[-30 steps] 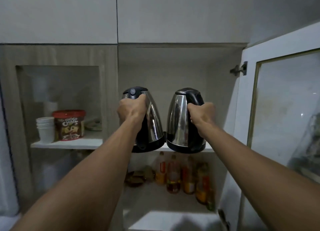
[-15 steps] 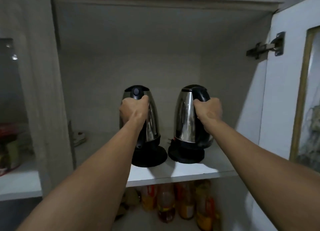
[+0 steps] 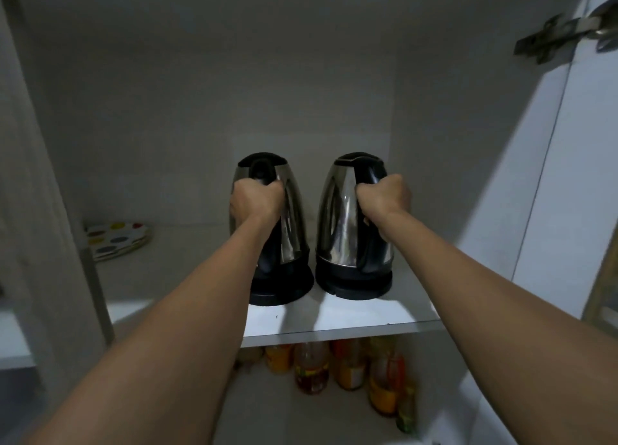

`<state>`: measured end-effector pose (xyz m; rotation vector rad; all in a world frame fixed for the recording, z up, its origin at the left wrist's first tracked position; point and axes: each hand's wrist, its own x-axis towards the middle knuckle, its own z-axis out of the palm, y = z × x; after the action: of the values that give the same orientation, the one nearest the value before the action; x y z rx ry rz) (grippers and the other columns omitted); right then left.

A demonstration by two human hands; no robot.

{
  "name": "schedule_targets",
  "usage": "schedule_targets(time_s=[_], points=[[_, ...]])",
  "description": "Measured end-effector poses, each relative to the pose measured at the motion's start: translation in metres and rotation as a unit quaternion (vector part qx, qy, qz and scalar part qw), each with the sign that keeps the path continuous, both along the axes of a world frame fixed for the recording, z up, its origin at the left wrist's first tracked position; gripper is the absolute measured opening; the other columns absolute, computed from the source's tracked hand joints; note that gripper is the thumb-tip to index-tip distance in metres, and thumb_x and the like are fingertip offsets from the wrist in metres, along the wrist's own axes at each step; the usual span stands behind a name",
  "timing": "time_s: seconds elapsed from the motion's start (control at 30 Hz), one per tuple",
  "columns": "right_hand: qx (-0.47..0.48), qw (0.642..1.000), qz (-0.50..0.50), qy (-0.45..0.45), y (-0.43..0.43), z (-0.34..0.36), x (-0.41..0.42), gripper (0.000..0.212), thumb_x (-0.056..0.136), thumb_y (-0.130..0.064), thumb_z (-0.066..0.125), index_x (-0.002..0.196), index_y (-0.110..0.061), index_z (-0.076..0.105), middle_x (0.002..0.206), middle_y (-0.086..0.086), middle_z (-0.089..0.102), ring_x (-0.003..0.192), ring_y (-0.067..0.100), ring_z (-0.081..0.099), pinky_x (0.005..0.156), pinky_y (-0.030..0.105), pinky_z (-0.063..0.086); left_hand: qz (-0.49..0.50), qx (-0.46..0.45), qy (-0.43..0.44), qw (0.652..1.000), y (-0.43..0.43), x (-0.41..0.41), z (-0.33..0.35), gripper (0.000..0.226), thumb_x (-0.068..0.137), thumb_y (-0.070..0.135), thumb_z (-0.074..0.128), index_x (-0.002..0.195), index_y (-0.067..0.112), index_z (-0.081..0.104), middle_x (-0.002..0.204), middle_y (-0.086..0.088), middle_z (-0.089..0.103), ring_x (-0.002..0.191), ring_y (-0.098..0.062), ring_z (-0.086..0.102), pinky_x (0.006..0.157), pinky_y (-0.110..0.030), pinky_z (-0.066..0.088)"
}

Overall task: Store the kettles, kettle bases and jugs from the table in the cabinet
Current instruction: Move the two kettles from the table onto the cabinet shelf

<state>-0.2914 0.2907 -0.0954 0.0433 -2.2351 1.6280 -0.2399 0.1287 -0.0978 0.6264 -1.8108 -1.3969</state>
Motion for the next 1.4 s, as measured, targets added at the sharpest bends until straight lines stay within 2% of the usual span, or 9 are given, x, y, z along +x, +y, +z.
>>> schedule_targets(time_s=[0.2, 0.37, 0.5, 0.6, 0.67, 0.8, 1.13, 1.23, 1.4], points=[[0.007, 0.999, 0.036, 0.015, 0.002, -0.021, 0.023, 0.014, 0.077, -0.021, 0.060, 0.066, -0.018, 0.052, 0.074, 0.009, 0.065, 0.072, 0.036, 0.070, 0.067, 0.046, 0.062, 0.030, -0.011, 0.001, 0.999, 0.019, 0.028, -0.014, 0.007, 0.080, 0.018, 0.059, 0.078, 0.013, 0.064, 0.085, -0.011, 0.069, 0.081, -0.031, 0.067, 0.071, -0.033, 0.055], [-0.005, 1.000, 0.017, 0.014, 0.012, -0.022, 0.022, 0.009, 0.077, -0.024, 0.060, 0.076, -0.016, 0.061, 0.083, 0.012, 0.071, 0.075, 0.035, 0.071, 0.070, 0.046, 0.062, 0.042, -0.021, -0.010, 0.999, 0.025, 0.033, -0.020, 0.009, 0.075, 0.022, 0.059, 0.069, 0.015, 0.061, 0.087, -0.013, 0.071, 0.083, -0.035, 0.068, 0.072, -0.035, 0.055], [0.016, 1.000, 0.005, 0.011, 0.006, -0.030, 0.027, 0.006, 0.078, -0.022, 0.062, 0.081, -0.017, 0.062, 0.077, 0.004, 0.067, 0.075, 0.031, 0.067, 0.073, 0.038, 0.057, 0.068, -0.028, -0.027, 0.997, 0.026, 0.034, -0.045, 0.029, 0.070, 0.026, 0.063, 0.094, 0.012, 0.071, 0.088, -0.013, 0.073, 0.083, -0.035, 0.069, 0.074, -0.038, 0.058], [0.026, 0.999, -0.035, 0.009, 0.005, -0.061, 0.034, 0.022, 0.078, -0.027, 0.069, 0.096, -0.014, 0.067, 0.084, 0.005, 0.068, 0.081, 0.031, 0.066, 0.073, 0.032, 0.052, 0.074, -0.042, -0.023, 0.996, 0.032, 0.039, -0.084, 0.029, 0.077, 0.017, 0.066, 0.105, 0.013, 0.066, 0.106, -0.013, 0.062, 0.095, -0.031, 0.063, 0.075, -0.038, 0.052], [0.026, 0.998, -0.061, -0.012, 0.002, -0.092, 0.038, 0.036, 0.077, -0.034, 0.075, 0.102, -0.010, 0.067, 0.096, 0.011, 0.067, 0.095, 0.034, 0.065, 0.083, 0.037, 0.055, 0.084, -0.033, -0.053, 0.995, 0.032, 0.039, -0.107, 0.031, 0.079, 0.017, 0.070, 0.109, 0.013, 0.064, 0.122, -0.014, 0.045, 0.109, -0.032, 0.049, 0.084, -0.040, 0.047], [0.019, 0.994, -0.086, -0.063, -0.009, -0.128, 0.035, 0.055, 0.076, -0.040, 0.080, 0.112, -0.004, 0.061, 0.122, 0.015, 0.049, 0.110, 0.036, 0.056, 0.095, 0.039, 0.050, 0.046, -0.020, -0.032, 0.998, 0.019, 0.023, -0.127, 0.045, 0.080, 0.017, 0.075, 0.123, 0.017, 0.062, 0.137, -0.016, 0.034, 0.116, -0.034, 0.045, 0.101, -0.045, 0.046], [0.024, 0.993, -0.112, -0.027, -0.045, -0.130, -0.052, 0.052, 0.068, -0.037, 0.085, 0.106, -0.009, 0.063, 0.110, 0.013, 0.049, 0.092, 0.039, 0.062, 0.085, 0.042, 0.055, 0.040, -0.021, -0.015, 0.999, -0.023, -0.074, -0.131, 0.042, 0.075, 0.019, 0.073, 0.112, 0.001, 0.066, 0.115, -0.028, 0.062, 0.112, -0.042, 0.055, 0.094, -0.039, 0.049], [0.038, 0.995, -0.087, -0.021, -0.055, -0.134, -0.088, 0.052, 0.069, -0.039, 0.082, 0.108, -0.014, 0.059, 0.101, 0.005, 0.041, 0.085, 0.039, 0.062, 0.081, 0.040, 0.055, 0.041, 0.000, -0.006, 0.999, -0.035, -0.109, -0.130, 0.041, 0.074, 0.016, 0.073, 0.113, 0.005, 0.066, 0.125, -0.022, 0.058, 0.116, -0.037, 0.055, 0.098, -0.037, 0.048], [0.035, 0.998, -0.031, -0.034, -0.064, -0.131, -0.155, 0.056, 0.073, -0.032, 0.079, 0.121, -0.012, 0.056, 0.114, 0.011, 0.046, 0.105, 0.037, 0.058, 0.086, 0.034, 0.047, 0.054, -0.020, -0.008, 0.998, -0.061, -0.169, -0.132, 0.048, 0.070, 0.018, 0.078, 0.115, 0.005, 0.068, 0.114, -0.025, 0.065, 0.111, -0.042, 0.061, 0.089, -0.049, 0.055]])
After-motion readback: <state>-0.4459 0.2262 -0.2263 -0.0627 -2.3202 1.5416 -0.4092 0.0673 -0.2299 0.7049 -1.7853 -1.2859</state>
